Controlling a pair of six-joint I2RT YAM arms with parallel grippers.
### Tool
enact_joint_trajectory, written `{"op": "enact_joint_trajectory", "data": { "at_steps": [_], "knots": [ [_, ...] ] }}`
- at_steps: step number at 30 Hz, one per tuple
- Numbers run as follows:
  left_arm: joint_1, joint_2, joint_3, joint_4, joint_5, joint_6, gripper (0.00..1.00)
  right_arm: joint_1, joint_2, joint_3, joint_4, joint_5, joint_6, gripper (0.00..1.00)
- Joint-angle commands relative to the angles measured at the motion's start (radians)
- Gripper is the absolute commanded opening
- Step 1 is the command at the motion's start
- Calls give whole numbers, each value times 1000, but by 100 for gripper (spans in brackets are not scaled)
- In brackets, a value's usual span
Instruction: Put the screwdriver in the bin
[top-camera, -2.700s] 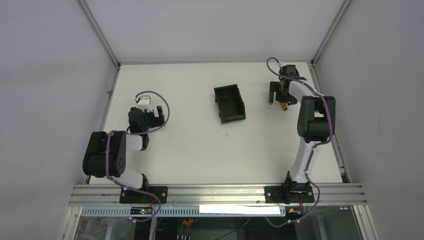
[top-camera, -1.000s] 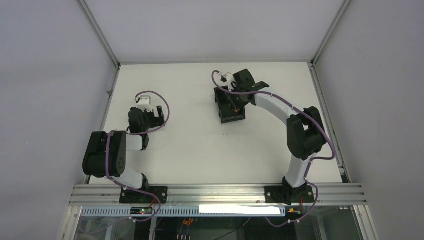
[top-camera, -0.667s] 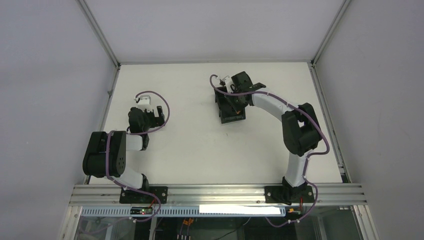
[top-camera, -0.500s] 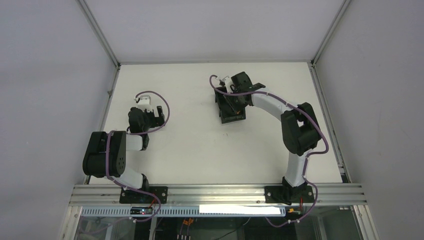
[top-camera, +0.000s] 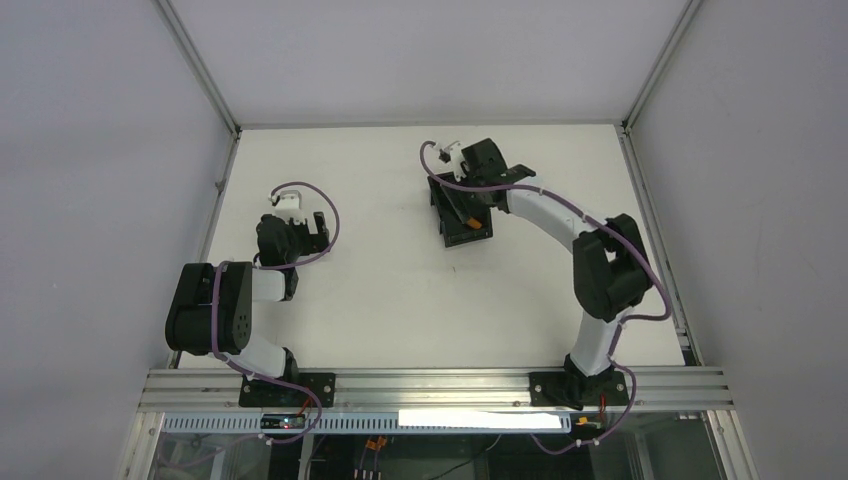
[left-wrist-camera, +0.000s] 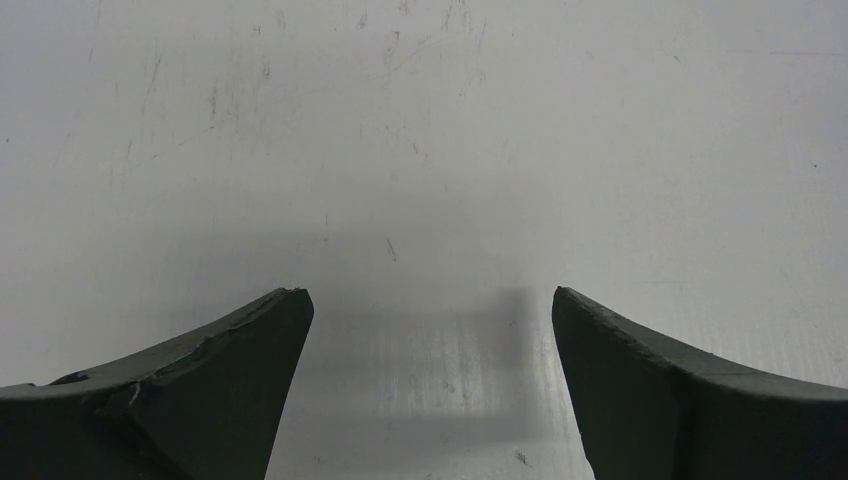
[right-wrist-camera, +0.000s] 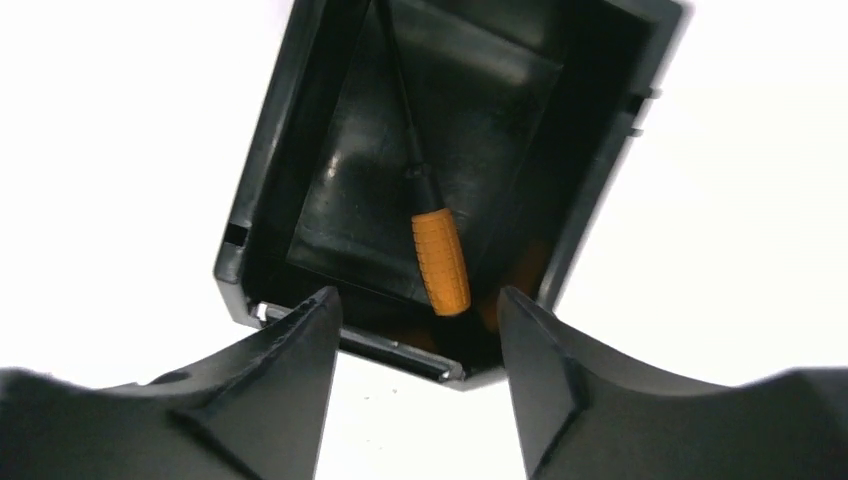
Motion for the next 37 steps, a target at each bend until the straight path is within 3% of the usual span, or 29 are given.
{"op": "enact_joint_trajectory", "data": {
  "at_steps": [1,4,5,11,21,37],
  "knots": [
    [-8,-30,-7,22,-6,-5,99,3,-182,-4,58,139,114,69],
    [-9,-29,-7,22,-6,-5,99,-30,-249,-57,75,204,200,97],
    [-9,-29,-7,22,-6,-5,99,-50,-272,-80,85,207,246,99],
    [-9,-30,-7,22,-6,-5,99,-239,-384,-205,122,188,352,99],
    [-9,-29,-7,22,-7,-6,99,-558,-401,-289,113,134,325,99],
    [-9,-29,-7,23,-7,-5,99,-584,-471,-405,239,41,312,99]
  ]
}}
